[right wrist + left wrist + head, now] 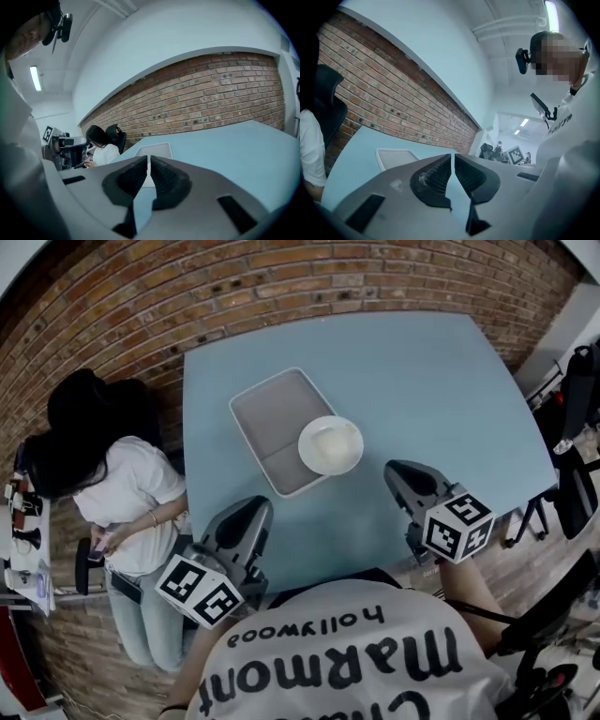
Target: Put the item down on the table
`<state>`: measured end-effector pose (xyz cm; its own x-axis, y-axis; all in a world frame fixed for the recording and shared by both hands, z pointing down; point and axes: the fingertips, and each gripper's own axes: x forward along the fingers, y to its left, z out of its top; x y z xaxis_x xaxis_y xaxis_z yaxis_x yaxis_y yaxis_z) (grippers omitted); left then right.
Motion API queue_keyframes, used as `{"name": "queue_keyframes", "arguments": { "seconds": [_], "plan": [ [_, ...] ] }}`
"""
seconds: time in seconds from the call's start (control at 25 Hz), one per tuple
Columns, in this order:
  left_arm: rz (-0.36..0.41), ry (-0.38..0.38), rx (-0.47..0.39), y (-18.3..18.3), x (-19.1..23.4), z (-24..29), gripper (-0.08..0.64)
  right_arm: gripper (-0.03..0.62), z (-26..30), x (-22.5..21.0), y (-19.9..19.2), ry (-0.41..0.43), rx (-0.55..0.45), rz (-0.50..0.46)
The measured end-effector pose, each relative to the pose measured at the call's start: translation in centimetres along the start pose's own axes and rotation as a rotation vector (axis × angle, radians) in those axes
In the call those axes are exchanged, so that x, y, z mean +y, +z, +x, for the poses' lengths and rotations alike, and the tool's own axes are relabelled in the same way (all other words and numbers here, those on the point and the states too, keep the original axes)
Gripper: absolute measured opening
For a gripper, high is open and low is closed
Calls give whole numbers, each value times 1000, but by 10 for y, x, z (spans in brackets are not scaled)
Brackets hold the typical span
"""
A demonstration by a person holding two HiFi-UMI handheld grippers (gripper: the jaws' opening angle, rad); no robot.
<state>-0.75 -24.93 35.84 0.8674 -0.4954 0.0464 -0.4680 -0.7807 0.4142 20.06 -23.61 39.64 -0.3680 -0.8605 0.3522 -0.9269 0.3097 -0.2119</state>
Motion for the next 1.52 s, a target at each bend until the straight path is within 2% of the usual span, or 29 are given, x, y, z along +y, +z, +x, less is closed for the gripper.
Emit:
{"name": "queue_keyframes", "arguments": {
  "seconds": [0.28, 0.52, 0.64, 1.08, 1.52],
  "plan": [
    [21, -13, -2, 1, -16, 17, 29, 28, -2, 11, -9, 44, 25, 43],
    [-1, -19, 4, -5, -17, 13, 29, 28, -2, 18, -16, 38, 54, -15],
    [-11, -14, 10, -9, -17, 11, 29, 11, -3, 17, -18, 38, 66, -13],
    [-27, -22, 45, -26, -24, 5, 29, 11, -3, 22, -23, 52, 80, 2],
    [-28, -30, 47, -24, -27, 4, 29, 11, -5, 20, -20, 45, 71, 2]
  ]
}}
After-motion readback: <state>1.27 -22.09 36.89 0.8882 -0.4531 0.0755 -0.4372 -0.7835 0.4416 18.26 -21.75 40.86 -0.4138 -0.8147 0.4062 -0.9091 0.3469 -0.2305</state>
